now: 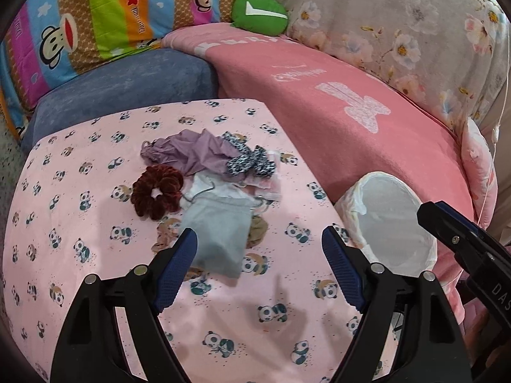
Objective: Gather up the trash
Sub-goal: 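Move both grippers back over the remaining clothes, then grasp the grey-blue mask with the right gripper while the left gripper grasps the beige scrunchie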
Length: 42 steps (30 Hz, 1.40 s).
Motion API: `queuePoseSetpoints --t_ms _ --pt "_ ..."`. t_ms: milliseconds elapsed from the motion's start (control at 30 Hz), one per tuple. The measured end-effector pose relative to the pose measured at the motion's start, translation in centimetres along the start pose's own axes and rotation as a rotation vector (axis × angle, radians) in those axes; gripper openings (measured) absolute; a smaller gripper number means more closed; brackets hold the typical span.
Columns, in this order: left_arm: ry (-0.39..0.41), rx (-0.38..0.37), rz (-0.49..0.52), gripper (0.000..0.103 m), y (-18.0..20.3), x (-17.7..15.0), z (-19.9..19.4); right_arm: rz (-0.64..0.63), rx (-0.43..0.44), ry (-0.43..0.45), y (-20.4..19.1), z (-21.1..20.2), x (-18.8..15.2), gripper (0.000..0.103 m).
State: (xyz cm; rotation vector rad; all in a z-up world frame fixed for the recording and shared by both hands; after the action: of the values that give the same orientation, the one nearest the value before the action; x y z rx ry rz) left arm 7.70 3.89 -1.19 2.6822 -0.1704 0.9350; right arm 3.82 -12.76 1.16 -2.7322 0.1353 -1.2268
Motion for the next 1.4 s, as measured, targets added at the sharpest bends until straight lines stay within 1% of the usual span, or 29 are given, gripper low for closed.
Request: queuePoseSetpoints --t_ms 267,500,700,1000,1100,1167,1233,1333,1400 --pt "-0.021 0.069 -0.099 0.077 -6.3 -1.3 0.1 -0.046 0.067 -0.065 -4.6 3.3 -1.4 0.042" --pt "-0.041 0.113 -0.138 0.077 -10.1 -2.2 0.8 -0.071 0.1 -0.116 -7.9 6.6 -2.1 0.042" --pt "-0.058 0.123 -0.142 0.076 -11.7 -2.6 1.6 -0.079 0.115 -0.168 -9.8 9.8 -2.9 0.042" --pt "-0.085 0.117 -0.124 0.076 -12.0 -2.8 3.4 -0.079 0.136 -0.223 -10.2 12.6 -3.9 0.042" --pt "-0.09 0.114 -0.125 0.076 -12.0 -2.8 3.7 -0.084 0.148 -0.236 -10.5 13.2 -4.1 0.035" --pt "-0.093 0.115 -0.123 0.076 -12.0 -2.7 3.9 -0.089 0.16 -0.246 -10.7 13.5 -4.1 0.021" --pt "-0.096 0.114 -0.12 0.076 -11.9 -2.7 4.0 -0.094 0.165 -0.249 -10.8 13.6 -4.2 0.017" --pt "-0.102 0.114 -0.114 0.076 -11.7 -2.8 4.3 -0.097 0.174 -0.245 -11.0 13.5 -4.1 0.008" --pt "-0.105 0.114 -0.112 0.076 -11.6 -2.7 4.5 -0.094 0.183 -0.229 -11.0 13.1 -3.8 0.007"
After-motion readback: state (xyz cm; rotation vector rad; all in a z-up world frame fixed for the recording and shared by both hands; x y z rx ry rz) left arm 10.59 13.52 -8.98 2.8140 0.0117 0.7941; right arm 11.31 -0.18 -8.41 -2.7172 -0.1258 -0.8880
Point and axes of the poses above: each gripper's, at about its wrist camera, not at the fingertips, and z roughly the way its jaws point, y to its right, x to its top, the point moved 1 cm from there along z, roughly the way its jaws point, and after that the axes turned 3 degrees about -z, right-handed, at the moved point
